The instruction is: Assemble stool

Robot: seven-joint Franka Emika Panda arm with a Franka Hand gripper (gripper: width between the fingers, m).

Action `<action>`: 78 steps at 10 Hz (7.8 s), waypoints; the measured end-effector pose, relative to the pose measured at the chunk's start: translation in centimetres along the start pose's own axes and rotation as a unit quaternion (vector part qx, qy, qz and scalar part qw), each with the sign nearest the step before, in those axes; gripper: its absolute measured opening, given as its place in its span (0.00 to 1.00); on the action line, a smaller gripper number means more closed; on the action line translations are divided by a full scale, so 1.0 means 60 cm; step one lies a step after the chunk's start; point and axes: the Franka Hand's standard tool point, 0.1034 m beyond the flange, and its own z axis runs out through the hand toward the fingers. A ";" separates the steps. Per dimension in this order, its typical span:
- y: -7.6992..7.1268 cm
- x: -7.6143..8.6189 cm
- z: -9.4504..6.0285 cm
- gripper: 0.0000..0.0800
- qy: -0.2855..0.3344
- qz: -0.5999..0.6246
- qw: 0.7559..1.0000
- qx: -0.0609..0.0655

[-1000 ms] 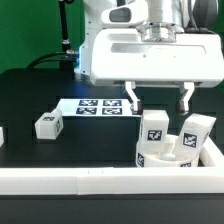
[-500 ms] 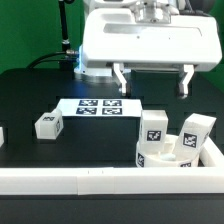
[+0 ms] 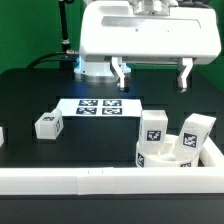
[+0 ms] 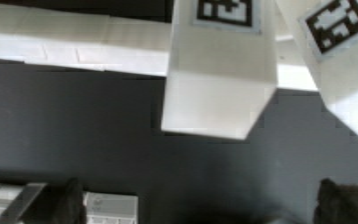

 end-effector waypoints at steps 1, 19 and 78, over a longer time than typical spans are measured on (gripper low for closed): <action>-0.016 -0.017 0.010 0.81 -0.063 0.001 0.998 0.019; -0.007 -0.030 0.046 0.81 -0.297 0.016 0.953 0.056; -0.132 -0.038 0.056 0.81 -0.222 -0.286 0.923 0.128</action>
Offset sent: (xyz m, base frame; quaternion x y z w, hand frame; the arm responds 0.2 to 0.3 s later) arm 0.0000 0.0000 0.0000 0.0000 -0.2667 0.0000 0.9638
